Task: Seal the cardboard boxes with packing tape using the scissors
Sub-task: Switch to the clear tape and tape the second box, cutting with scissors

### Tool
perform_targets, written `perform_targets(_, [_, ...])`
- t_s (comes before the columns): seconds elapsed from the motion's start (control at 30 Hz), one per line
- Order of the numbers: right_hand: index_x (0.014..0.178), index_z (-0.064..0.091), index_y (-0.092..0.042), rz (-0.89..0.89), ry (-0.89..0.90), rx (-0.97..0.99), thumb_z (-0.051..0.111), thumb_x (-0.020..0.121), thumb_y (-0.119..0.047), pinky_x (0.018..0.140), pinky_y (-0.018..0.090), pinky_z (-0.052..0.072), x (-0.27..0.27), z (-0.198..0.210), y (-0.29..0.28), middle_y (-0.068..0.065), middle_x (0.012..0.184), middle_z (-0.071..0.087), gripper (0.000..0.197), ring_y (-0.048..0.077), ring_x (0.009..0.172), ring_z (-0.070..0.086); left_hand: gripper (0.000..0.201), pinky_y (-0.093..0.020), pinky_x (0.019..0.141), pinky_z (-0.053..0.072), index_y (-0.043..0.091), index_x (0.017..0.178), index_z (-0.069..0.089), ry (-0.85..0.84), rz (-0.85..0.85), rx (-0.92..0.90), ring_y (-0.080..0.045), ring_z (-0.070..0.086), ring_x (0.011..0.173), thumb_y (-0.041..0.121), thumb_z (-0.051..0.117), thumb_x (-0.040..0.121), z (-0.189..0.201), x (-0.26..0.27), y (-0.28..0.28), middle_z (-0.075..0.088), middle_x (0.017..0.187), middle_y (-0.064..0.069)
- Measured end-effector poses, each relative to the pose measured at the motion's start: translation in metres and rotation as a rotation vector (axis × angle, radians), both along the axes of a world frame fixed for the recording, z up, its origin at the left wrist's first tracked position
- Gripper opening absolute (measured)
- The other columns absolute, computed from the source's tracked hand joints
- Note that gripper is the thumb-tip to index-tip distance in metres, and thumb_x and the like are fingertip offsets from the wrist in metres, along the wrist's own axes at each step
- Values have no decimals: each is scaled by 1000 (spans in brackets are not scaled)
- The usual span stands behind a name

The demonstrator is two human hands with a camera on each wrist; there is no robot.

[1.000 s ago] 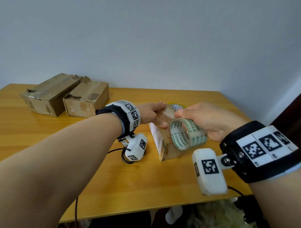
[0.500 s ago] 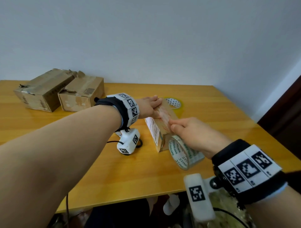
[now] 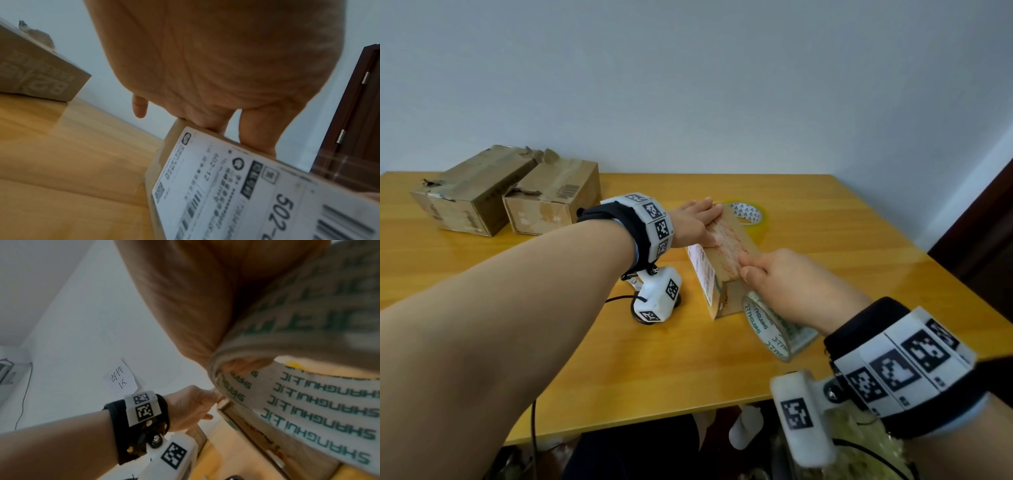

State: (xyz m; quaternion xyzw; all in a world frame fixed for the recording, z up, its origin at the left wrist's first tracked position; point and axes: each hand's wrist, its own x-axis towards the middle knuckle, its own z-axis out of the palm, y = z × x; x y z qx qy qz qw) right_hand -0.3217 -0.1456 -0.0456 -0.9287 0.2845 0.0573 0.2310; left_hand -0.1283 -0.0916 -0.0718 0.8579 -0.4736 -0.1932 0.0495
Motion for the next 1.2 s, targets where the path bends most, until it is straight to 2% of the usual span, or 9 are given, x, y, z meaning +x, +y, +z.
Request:
perform_targets(0.23, [140,56,-30,35,36,-105,37,107,-31,83,37,55,4,-11,0,8,133,63,38,29,105,63,70,-46,120,-1,18,158,-1,16,-39,32,-23,-13,151,25,43,103,12,-5,6,-13,165,-3])
perform_targets(0.37, [130,65,-22,72,32,-142,40,106,-27,84,40,57,5,-12,-3,8,123,68,35,28,101,65,67,-47,121,0,11,158,5,-149,-172,90,-18,-11,151,34,38,103,15,-28,16,-7,165,-6])
perform_targets(0.57, [117,69,-22,105,-14,-102,42,106,-26,53,26,35,5,-17,-8,0,86,60,29,16,72,53,112,-38,123,-7,6,155,-13,-187,-300,156,-20,-17,150,68,49,85,0,-72,28,-19,162,-12])
perform_targets(0.67, [131,63,-21,159,-41,-39,40,108,-28,60,22,39,2,-13,-12,1,103,65,33,16,85,57,92,-35,123,-5,7,156,-7,-269,-288,76,-21,-12,151,48,50,97,-6,-68,29,-14,163,-12])
perform_targets(0.73, [147,49,-23,128,-103,93,44,107,-31,86,24,47,3,-13,-14,0,135,60,41,18,114,58,84,-34,122,-3,9,157,-6,-294,-275,61,-22,-9,152,37,50,100,-6,-58,27,-12,164,-12])
perform_targets(0.8, [152,37,-25,12,-207,289,55,103,-34,104,38,48,8,-21,-19,2,141,57,53,21,123,58,80,-33,121,-1,10,157,-6,-294,-242,77,-21,-8,152,30,47,101,-3,-43,25,-13,164,-11])
perform_targets(0.87, [145,36,-24,-97,-250,440,64,98,-31,96,48,56,16,-30,-22,6,128,63,56,25,111,65,76,-32,122,2,14,157,-8,-271,-197,88,-19,-6,152,21,44,102,-1,-27,26,-15,164,-7])
perform_targets(0.97, [134,40,-15,-163,-220,603,65,97,-12,89,45,60,30,-38,-21,7,109,66,46,23,100,70,78,-31,123,5,20,157,-7,-221,-135,86,-14,-6,151,5,42,99,0,-7,28,-15,164,0])
perform_targets(1.2, [127,46,-11,-119,-110,708,66,95,-5,87,43,61,54,-28,-26,17,108,73,38,25,90,74,76,-26,120,4,22,158,1,-220,-119,2,-10,-2,151,0,41,98,-5,6,22,-6,165,4])
